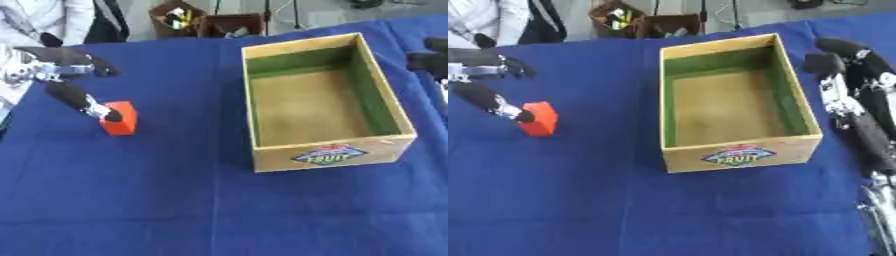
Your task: Pick up objects on the table and place them in the box.
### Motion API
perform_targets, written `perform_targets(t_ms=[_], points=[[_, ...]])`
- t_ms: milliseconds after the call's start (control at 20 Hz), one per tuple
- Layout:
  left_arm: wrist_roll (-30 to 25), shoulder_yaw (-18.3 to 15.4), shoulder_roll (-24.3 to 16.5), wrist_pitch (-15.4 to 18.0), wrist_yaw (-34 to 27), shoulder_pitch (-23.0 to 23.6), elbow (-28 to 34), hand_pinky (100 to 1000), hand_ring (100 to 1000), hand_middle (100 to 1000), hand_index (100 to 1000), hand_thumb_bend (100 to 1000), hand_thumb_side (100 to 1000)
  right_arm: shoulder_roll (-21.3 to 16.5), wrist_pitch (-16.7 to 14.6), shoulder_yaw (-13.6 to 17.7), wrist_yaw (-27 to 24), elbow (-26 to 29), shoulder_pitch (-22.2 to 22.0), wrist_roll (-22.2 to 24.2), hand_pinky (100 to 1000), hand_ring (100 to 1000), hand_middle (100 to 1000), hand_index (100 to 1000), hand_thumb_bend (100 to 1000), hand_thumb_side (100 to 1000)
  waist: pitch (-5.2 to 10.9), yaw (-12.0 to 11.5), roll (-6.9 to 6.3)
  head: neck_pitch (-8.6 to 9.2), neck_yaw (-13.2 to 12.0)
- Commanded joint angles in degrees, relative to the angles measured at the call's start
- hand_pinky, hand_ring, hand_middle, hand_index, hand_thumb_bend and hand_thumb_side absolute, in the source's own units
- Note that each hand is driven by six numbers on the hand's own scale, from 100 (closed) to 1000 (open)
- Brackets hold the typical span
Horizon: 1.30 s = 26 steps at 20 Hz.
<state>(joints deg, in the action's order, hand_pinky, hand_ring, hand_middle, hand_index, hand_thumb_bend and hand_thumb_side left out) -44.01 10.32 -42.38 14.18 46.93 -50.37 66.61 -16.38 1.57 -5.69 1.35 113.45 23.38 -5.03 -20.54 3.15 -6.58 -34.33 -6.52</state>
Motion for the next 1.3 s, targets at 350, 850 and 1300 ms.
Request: perform_targets(t_ms=[350,850,1300], points=[[0.70,-0.18,-0.04,1.61,6.67,-2.04,-3.78,832,893,921,1000,760,740,-0.84,0.00,-0.22,-0.64,1.14,0.59,0.66,978,823,578,792,100,598,0.60,0.44,-0.06,1.06,-0.63],[2.75,-0.64,0.57,2.51,10.83,-2.22,-5.96,802,866,867,1000,666,667,-0.93,0.05,-0.38,-1.00,1.14,0.75,1.05,981,824,575,790,100,599,-0.10,1.11,-0.18,1.66,-0.93],[4.76,-0.65,0.97,2.70,11.95,-2.18,-6.79,746,813,768,984,556,599,-1.04,0.13,-0.39,-1.09,1.14,0.80,1.26,984,826,574,789,100,599,-0.69,1.34,-0.19,2.06,-1.02]])
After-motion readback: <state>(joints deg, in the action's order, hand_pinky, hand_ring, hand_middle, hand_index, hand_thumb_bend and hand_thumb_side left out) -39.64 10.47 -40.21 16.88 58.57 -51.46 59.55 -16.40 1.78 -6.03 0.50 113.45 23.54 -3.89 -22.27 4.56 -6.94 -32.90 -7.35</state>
